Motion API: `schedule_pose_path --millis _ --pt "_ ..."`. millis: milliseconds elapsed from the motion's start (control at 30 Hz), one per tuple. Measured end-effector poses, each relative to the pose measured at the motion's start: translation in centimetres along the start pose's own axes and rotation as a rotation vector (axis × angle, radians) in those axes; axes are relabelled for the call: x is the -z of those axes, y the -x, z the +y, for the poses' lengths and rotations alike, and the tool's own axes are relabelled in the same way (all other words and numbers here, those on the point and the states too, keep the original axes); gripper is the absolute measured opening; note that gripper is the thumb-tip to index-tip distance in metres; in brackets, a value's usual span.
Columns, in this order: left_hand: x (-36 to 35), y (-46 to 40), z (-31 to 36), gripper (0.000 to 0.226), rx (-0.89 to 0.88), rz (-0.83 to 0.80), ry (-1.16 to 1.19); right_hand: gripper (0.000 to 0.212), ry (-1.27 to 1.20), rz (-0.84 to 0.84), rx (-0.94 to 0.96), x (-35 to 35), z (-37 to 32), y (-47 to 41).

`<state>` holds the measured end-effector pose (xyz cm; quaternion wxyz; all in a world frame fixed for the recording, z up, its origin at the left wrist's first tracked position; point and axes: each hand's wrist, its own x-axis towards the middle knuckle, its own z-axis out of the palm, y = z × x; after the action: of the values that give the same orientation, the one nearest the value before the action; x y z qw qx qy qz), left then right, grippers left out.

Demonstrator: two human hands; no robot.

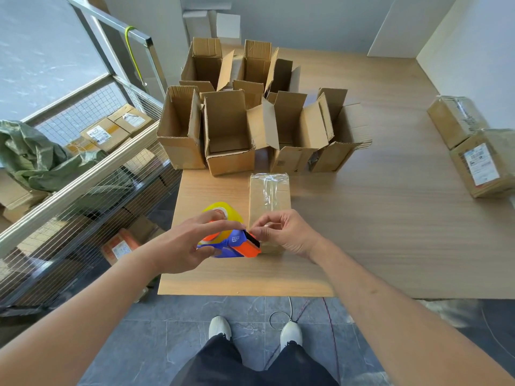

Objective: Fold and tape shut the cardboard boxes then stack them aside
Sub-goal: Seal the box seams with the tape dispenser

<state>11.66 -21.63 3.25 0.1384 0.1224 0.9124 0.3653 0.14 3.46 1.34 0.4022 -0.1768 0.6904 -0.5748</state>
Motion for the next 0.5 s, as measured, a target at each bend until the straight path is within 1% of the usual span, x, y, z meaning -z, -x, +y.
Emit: schedule_pose_path --millis 100,200,233,300,367,433,500 --pt "-0.1 -0.2 0.4 0.076 0.002 -0.012 0.003 0.032 -0.023 0.020 -0.032 -0.1 0.0 0.4" --pt "-0.2 -0.4 0.7 0.076 0.016 -0.020 0.009 0.052 -0.066 0.032 -0.095 0.0 0.1 0.8" --pt "-0.3 -0.5 0.8 0.076 0.020 -0.022 0.008 0.056 -0.088 0.034 -0.104 0.1 0.2 0.9" --pt "-0.6 -0.5 1.0 0.077 0.024 -0.026 0.005 0.050 -0.097 0.035 -0.083 0.1 0.5 1.1" --pt "-0.7 -0.6 1.1 0.078 0.032 -0.042 0.005 0.037 -0.078 0.064 -0.052 0.0 1.1 1.3" --pt "-0.8 -0.7 1.2 0.078 0.040 -0.062 -0.001 0.021 -0.065 0.137 -0.016 -0.2 1.6 1.3" --pt "-0.9 -0.7 1.3 0.076 0.062 -0.070 0.001 0.011 -0.075 0.213 0.021 -0.4 2.0 1.3"
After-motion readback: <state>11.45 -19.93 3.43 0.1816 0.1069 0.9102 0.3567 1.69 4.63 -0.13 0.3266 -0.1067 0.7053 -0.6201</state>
